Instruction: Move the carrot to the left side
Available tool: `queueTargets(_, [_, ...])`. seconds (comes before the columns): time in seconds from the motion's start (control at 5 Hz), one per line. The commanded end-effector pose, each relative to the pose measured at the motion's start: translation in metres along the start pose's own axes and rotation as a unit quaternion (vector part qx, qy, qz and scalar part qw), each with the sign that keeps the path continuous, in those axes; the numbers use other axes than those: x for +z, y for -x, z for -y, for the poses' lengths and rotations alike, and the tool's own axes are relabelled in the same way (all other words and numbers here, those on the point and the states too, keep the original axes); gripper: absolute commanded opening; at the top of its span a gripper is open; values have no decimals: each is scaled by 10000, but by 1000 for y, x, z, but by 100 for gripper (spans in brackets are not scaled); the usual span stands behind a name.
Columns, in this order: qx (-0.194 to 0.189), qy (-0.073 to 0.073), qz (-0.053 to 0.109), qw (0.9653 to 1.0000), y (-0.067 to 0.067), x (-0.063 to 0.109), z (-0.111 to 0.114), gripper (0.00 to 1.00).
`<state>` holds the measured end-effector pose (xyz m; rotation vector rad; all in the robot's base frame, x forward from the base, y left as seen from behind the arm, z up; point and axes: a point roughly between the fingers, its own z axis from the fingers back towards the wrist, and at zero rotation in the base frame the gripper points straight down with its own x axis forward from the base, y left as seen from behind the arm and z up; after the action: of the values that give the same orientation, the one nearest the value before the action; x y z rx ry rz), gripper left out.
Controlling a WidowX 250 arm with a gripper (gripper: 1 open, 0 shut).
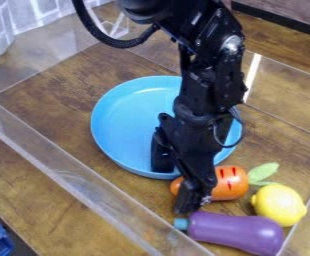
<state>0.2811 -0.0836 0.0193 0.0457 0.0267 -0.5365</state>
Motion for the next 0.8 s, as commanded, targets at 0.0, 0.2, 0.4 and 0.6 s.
queueTargets(0.0, [573,35,179,9982,-7,4,-3,0])
queueTargets(0.2, [1059,97,216,9941,-9,5,-2,0])
queueTargets(0.4, [1046,172,257,9940,-3,12,-10,0])
queueTargets(0.6, [1025,244,276,9941,4,20,-18,0])
